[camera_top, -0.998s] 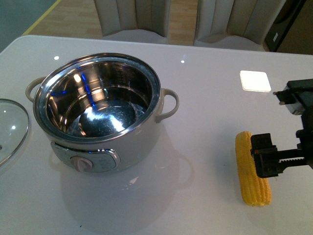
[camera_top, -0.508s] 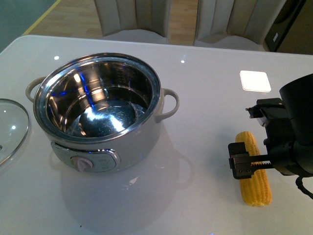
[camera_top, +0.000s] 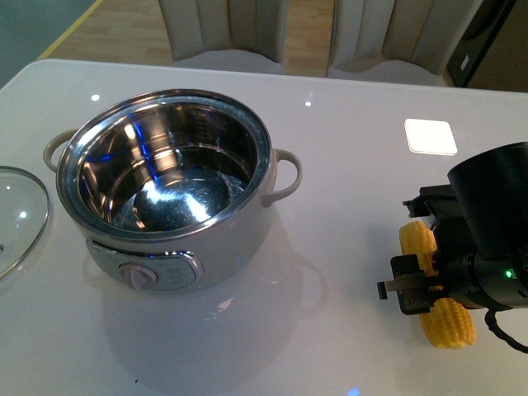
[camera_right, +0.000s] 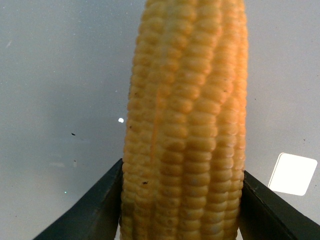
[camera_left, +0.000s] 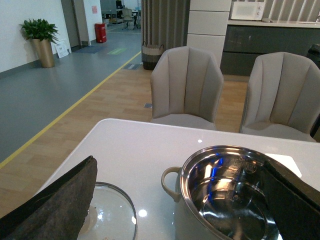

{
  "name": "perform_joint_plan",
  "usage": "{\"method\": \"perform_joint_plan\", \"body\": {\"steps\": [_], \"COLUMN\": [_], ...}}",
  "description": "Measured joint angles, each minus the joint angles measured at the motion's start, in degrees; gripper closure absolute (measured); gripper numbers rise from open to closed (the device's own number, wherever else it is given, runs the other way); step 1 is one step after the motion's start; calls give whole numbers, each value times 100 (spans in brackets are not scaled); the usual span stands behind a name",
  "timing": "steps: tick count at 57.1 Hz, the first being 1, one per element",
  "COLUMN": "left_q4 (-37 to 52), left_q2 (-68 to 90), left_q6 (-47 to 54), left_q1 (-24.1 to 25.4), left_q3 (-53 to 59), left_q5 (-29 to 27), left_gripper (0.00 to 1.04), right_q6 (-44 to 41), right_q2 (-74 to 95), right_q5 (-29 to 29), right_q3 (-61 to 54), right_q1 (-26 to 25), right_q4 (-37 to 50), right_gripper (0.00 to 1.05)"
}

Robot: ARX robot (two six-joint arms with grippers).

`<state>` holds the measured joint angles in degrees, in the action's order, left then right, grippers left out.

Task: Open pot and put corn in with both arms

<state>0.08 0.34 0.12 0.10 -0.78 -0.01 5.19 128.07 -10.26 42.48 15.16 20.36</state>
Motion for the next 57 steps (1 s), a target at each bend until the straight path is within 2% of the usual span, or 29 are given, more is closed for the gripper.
{"method": "perform_joint_plan", "body": {"steps": [9,17,21,42,57], "left_q4": [0,0,0,0,0], "left_q2": [0,0,0,0,0], "left_q6": [0,0,0,0,0], "left_q1": [0,0,0,0,0], "left_q3": [0,0,0,0,0], "left_q5": [0,0,0,0,0], "left_gripper": [7,7,7,7,7], "right_q6": [0,2,94,1104,1845], "right_q2": [-76,-352,-756,-2494,-3036], "right_q5": [90,269,564,1510,1628], "right_q3": [-15,-122,-210,-125,455], "right_q1": [-9,-76,-177,-188,389], "right_q4": [-59,-96,-153,-896,-1300], "right_gripper": [66,74,78,82,82]}}
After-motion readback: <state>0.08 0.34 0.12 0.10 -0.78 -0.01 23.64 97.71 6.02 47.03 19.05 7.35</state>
